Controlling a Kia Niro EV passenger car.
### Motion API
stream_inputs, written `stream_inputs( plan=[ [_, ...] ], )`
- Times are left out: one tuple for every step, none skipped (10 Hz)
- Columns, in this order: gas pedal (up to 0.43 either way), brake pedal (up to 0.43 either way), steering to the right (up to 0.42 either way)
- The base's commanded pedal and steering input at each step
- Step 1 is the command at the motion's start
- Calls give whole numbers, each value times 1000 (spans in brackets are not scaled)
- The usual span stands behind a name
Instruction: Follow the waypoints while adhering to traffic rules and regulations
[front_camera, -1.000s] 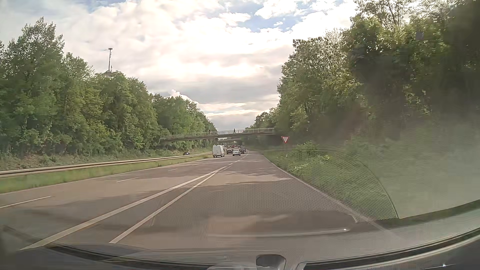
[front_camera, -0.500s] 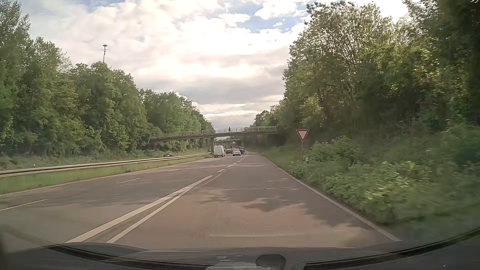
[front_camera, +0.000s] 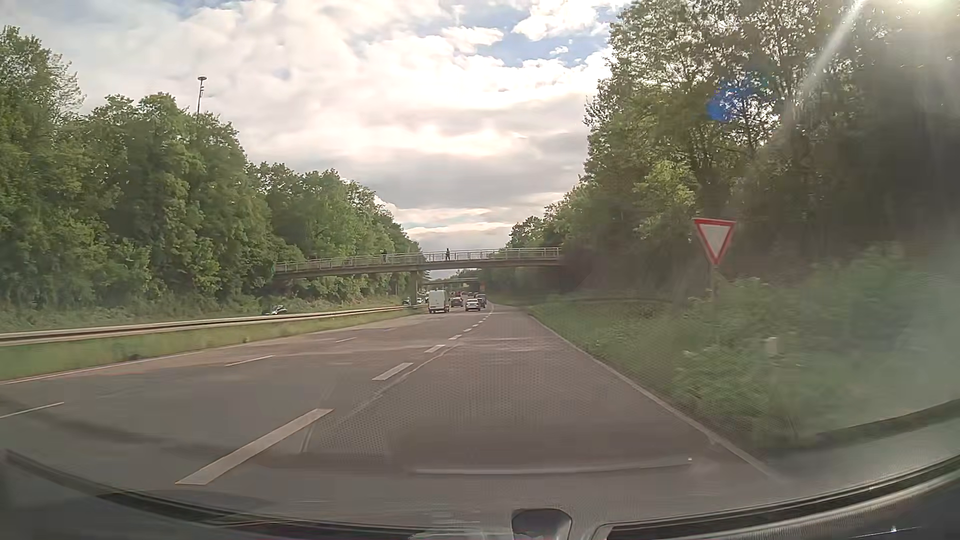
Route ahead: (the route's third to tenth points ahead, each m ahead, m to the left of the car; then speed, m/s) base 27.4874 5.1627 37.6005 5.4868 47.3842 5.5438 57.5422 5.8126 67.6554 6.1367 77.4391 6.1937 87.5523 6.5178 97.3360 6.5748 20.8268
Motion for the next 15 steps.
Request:
stream_inputs(
  plan=[
    [287, 0, 2],
    [287, 0, 2],
    [287, 0, 2],
    [287, 0, 1],
    [287, 0, 1],
    [280, 0, 1],
    [280, 0, 2],
    [280, 0, 2],
    [280, 0, 2],
    [280, 0, 2],
    [280, 0, 1],
    [280, 0, 1],
    [280, 0, 0],
    [280, 0, 0],
    [280, 0, 0]
  ],
)
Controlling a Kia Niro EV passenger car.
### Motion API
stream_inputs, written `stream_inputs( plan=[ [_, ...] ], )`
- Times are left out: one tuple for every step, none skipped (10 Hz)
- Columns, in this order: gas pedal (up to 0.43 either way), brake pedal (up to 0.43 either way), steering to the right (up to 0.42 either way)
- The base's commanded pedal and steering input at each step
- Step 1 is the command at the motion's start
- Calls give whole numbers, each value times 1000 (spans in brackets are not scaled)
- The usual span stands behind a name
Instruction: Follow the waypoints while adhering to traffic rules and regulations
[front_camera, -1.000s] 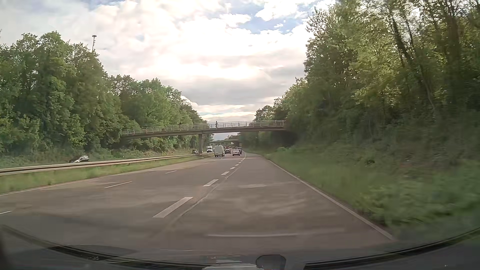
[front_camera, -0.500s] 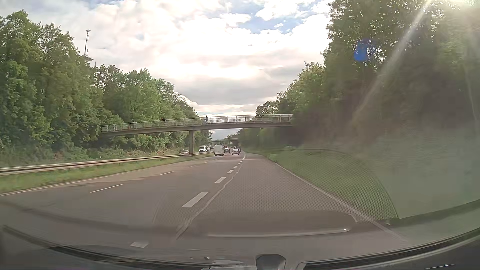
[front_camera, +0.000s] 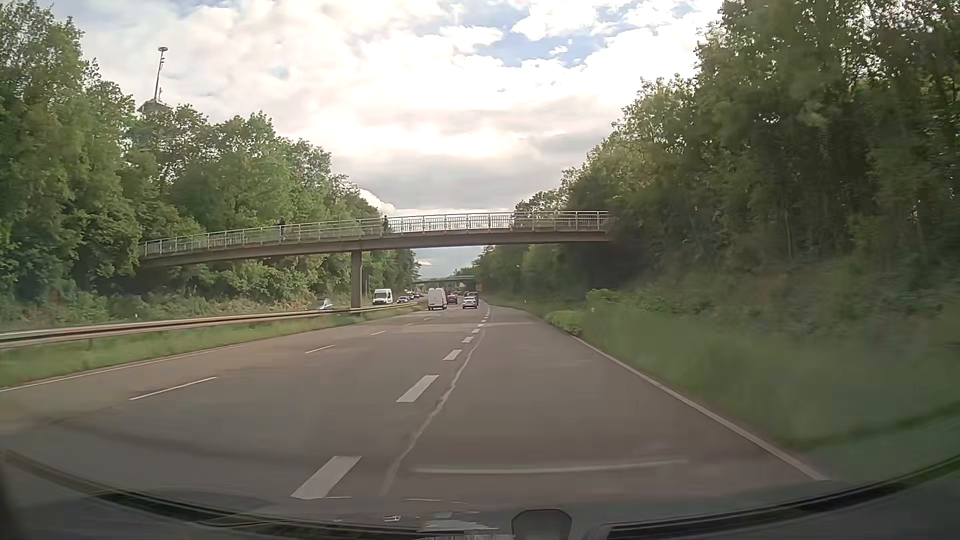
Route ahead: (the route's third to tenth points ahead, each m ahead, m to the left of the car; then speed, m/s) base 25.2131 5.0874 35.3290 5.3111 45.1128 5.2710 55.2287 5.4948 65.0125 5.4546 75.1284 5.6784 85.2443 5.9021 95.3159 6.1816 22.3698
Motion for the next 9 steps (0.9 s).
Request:
stream_inputs(
  plan=[
    [280, 0, -1],
    [280, 0, -2],
    [268, 0, -3],
    [260, 0, -4],
    [248, 0, -4],
    [240, 0, -5],
    [240, 0, -5],
    [240, 0, -5],
    [228, 0, -5]
  ],
)
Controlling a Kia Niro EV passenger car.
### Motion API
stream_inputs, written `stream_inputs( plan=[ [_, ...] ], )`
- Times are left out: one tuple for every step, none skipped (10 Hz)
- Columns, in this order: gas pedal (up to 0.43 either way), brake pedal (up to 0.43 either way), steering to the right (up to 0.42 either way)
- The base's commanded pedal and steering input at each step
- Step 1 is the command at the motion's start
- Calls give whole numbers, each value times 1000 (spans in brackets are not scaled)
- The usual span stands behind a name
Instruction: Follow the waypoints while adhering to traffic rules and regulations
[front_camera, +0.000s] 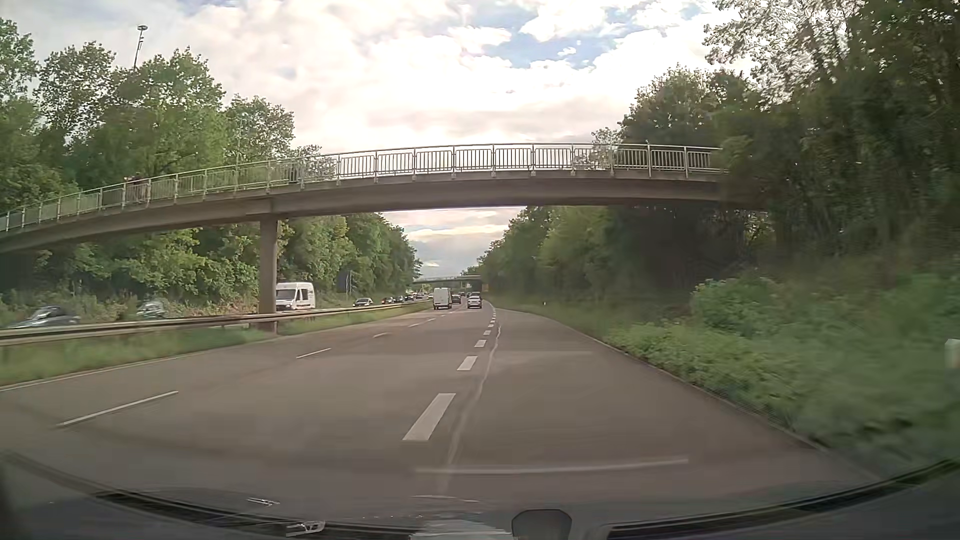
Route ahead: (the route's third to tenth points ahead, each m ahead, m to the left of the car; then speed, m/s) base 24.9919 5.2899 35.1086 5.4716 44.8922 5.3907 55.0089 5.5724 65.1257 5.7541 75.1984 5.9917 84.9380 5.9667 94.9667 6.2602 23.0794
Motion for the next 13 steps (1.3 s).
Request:
stream_inputs(
  plan=[
    [220, 0, -5],
    [209, 0, -5],
    [197, 0, -5],
    [177, 0, -5],
    [110, 0, -5],
    [8, 0, -5],
    [0, 0, -5],
    [0, 0, -5],
    [0, 0, -5],
    [0, 0, -5],
    [0, 0, -4],
    [0, 0, -4],
    [0, 0, -3]
  ],
)
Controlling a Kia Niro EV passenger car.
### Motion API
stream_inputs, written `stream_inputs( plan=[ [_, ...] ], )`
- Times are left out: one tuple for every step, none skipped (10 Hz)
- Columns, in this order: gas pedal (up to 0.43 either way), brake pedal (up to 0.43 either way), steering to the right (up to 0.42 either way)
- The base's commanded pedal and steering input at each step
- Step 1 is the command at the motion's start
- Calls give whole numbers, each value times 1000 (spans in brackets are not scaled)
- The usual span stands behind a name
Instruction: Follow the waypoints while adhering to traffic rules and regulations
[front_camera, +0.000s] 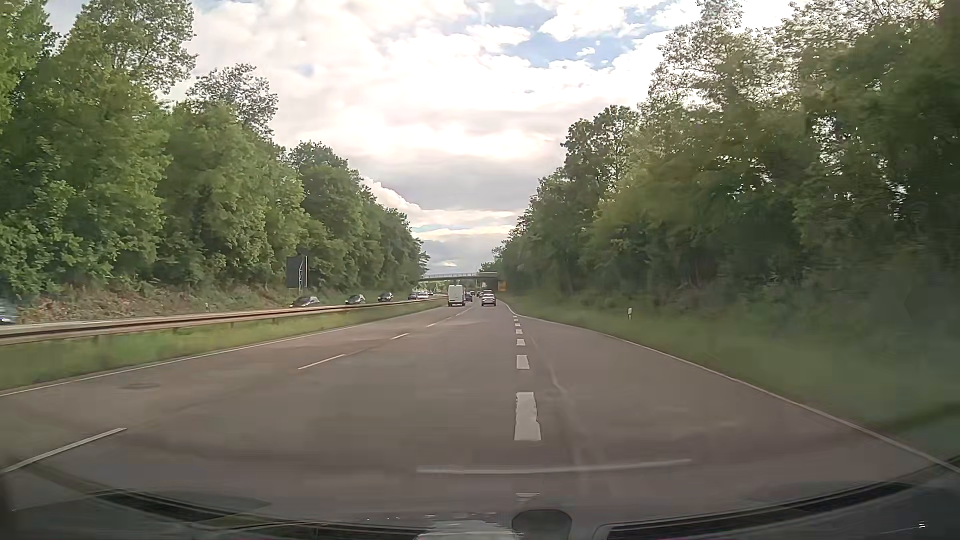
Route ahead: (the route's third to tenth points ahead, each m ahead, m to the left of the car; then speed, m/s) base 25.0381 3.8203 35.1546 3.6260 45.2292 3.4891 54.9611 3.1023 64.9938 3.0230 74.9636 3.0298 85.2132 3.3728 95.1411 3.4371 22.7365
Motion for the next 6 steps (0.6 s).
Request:
stream_inputs(
  plan=[
    [0, 0, -3],
    [0, 0, -3],
    [0, 0, -3],
    [0, 0, -2],
    [0, 0, 0],
    [0, 0, 0]
  ],
)
